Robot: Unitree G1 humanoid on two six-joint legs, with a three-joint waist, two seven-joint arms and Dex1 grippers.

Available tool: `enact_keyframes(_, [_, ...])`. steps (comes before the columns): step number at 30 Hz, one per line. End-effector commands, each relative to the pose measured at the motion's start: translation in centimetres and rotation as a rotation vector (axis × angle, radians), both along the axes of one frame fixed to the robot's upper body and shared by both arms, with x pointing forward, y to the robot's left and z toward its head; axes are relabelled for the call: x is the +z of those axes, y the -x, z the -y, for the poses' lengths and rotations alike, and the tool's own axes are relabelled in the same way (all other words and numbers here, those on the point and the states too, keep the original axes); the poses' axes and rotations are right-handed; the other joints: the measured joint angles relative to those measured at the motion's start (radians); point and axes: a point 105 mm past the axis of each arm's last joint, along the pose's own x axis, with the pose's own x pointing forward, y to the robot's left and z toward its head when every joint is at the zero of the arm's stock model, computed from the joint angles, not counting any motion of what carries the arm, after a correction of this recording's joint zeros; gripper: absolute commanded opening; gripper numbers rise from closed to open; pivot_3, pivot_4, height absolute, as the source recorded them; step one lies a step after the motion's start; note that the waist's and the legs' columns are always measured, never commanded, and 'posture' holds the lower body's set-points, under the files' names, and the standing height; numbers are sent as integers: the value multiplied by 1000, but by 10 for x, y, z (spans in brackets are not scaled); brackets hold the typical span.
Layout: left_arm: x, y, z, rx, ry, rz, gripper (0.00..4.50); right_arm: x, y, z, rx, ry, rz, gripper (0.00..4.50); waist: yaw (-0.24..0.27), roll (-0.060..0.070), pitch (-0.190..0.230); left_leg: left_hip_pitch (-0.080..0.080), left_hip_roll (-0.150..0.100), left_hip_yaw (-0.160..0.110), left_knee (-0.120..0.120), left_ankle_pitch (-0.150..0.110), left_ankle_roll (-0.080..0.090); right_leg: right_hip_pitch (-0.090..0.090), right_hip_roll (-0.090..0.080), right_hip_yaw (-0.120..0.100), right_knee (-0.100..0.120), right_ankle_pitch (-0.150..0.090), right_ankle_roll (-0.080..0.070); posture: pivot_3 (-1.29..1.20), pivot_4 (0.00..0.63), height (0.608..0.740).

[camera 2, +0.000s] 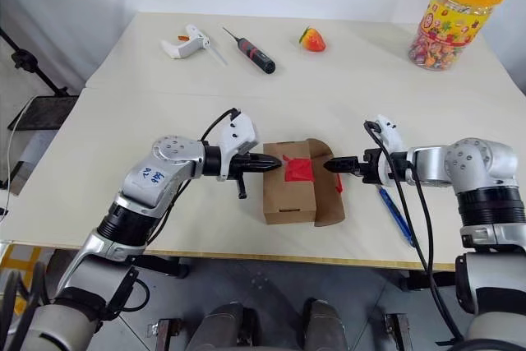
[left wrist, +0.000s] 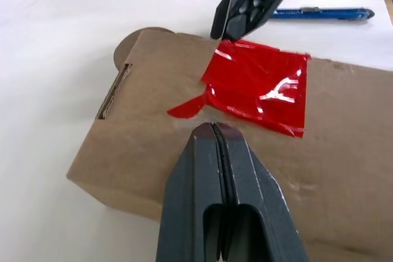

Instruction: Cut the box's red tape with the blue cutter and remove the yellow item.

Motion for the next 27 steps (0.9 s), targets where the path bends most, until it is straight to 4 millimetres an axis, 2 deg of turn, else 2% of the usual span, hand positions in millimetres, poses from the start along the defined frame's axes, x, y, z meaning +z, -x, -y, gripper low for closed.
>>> enact_keyframes(1, [-10, 3, -3, 10, -39, -31, 0, -6, 4, -18, 125, -81, -46, 4469, -4, 0, 0, 0, 0, 0, 0, 0, 0, 0, 0, 0, 0, 0, 0, 0, 150, 740])
enact_keyframes(4, [-10, 4, -5, 14, -44, -32, 0, -10, 8, -30, 212, -98, -66, 4469, -9, 0, 0, 1, 0, 0, 0, 0, 0, 0, 0, 0, 1, 0, 0, 0, 150, 740])
enact_keyframes(6, [-10, 5, -6, 15, -46, -32, 0, -10, 4, -36, 222, -108, -60, 4063, -14, 0, 0, 1, 0, 0, 0, 0, 0, 0, 0, 0, 1, 0, 0, 0, 150, 740])
enact_keyframes(11, [-10, 6, -8, 18, -52, -32, 0, -15, -6, -38, 209, -58, -43, 2436, -22, 0, 0, 1, 0, -1, -1, 0, 0, 0, 0, 0, 1, 0, 0, 0, 150, 740])
enact_keyframes(18, [-11, 7, -8, 15, -52, -34, 0, -5, -19, -35, 121, -49, -10, 16, -23, 0, 0, 1, 0, -1, -1, 0, -1, 0, 0, 0, 1, 0, 0, 0, 150, 740])
enact_keyframes(21, [-13, 8, -8, 13, -52, -35, 0, -2, -19, -31, 85, -19, -20, 16, -21, 0, 0, 1, 0, -1, -1, 0, -1, 0, 0, 0, 1, 0, 0, 0, 150, 740])
enact_keyframes(27, [-12, 8, -9, 16, -46, -23, 0, 16, -9, -31, 67, 26, -19, 16, -15, 1, 0, 0, -1, -2, 0, 0, -1, 0, -1, 0, 1, 0, 0, 0, 150, 740])
